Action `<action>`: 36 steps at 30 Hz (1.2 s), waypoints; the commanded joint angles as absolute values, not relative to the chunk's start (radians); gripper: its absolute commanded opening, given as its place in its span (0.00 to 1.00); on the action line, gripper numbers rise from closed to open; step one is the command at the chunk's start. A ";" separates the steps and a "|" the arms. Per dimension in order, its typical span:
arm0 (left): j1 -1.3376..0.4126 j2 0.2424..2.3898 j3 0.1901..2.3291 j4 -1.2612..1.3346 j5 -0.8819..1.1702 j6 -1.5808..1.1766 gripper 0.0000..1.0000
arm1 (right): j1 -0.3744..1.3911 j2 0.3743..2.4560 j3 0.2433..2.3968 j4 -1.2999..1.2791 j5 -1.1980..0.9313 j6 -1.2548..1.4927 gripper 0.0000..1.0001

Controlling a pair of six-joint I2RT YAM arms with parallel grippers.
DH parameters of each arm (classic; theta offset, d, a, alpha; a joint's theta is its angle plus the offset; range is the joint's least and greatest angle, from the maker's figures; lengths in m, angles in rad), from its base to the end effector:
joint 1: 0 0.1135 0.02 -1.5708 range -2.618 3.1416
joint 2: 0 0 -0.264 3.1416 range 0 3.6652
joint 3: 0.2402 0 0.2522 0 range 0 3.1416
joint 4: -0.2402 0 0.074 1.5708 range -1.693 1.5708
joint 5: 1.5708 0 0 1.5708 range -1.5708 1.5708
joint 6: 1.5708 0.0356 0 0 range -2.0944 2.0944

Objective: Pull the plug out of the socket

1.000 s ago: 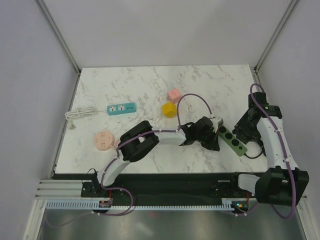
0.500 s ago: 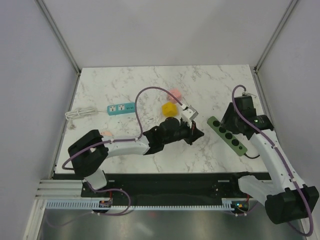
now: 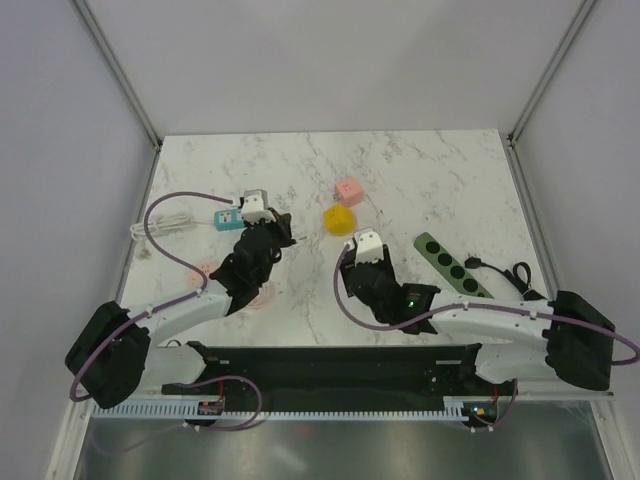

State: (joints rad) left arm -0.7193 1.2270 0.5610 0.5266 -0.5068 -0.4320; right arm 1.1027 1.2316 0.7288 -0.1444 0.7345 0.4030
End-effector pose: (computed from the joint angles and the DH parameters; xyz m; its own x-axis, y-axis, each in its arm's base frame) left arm 0.2106 -0.1615 0.2433 -0.1847 -0.3248 -0.9276 0.1510 0.9232 -0.3534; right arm 0.1367 0.2175 0.2364 -0.4154 -0.1765 -0.8924 -0.2807 0.9580 -0.0589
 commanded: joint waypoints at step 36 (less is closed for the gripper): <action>-0.540 1.289 0.528 0.540 -0.336 -0.663 0.02 | 1.055 1.664 0.638 0.580 0.741 0.282 0.97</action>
State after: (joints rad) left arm -0.5446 1.2793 0.5171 0.5030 -0.3382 -0.6350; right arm 1.0615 1.6840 0.6094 0.5800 0.7631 0.2691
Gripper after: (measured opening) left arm 0.025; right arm 0.917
